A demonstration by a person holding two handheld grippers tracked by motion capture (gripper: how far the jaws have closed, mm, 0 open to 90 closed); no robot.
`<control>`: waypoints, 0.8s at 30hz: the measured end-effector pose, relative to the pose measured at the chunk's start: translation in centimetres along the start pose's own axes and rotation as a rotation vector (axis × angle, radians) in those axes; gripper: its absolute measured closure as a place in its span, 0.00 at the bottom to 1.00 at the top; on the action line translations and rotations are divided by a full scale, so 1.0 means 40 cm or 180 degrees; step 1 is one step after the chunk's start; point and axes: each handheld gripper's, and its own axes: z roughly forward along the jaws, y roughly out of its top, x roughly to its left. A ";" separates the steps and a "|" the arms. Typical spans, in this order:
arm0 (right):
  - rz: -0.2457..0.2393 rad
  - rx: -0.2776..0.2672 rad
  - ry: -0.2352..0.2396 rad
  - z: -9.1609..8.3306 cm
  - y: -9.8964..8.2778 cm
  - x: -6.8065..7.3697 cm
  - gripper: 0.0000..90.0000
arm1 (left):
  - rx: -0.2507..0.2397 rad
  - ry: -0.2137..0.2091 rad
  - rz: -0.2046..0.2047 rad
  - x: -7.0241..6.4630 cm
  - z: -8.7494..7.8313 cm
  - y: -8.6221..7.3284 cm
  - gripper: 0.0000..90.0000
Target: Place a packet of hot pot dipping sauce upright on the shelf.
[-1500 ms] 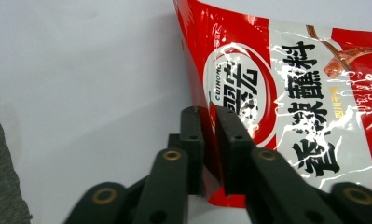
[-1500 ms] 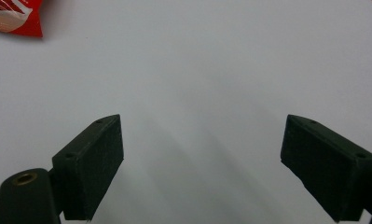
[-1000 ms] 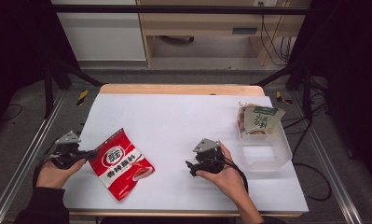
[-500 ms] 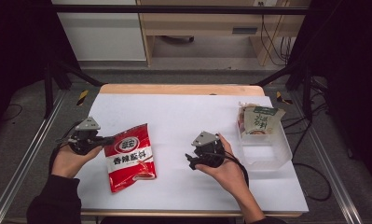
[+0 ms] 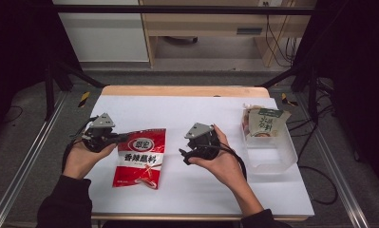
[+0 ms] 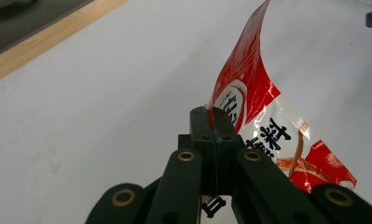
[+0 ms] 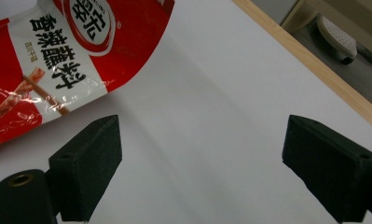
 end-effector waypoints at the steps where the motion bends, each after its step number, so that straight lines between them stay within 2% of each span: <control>1: -0.0023 -0.0002 0.0005 -0.001 0.011 0.000 0.17 | 0.0010 0.0010 0.0021 -0.002 0.000 0.002 1.00; 9: -0.0169 0.0049 0.0108 0.011 0.080 0.012 0.23 | -0.0040 -0.0004 0.0022 -0.008 -0.007 0.002 1.00; 13: -0.0221 0.0074 0.0118 0.028 0.109 0.014 0.24 | -0.0049 -0.0012 0.0092 -0.020 -0.002 0.008 1.00; 16: -0.0233 0.0067 0.0113 0.031 0.120 0.011 0.24 | -0.0039 -0.0028 0.0131 -0.029 0.004 0.013 1.00; 24: -0.0278 0.0113 0.0268 0.064 0.131 0.015 0.24 | -0.0052 -0.0022 0.0181 -0.044 0.006 0.021 1.00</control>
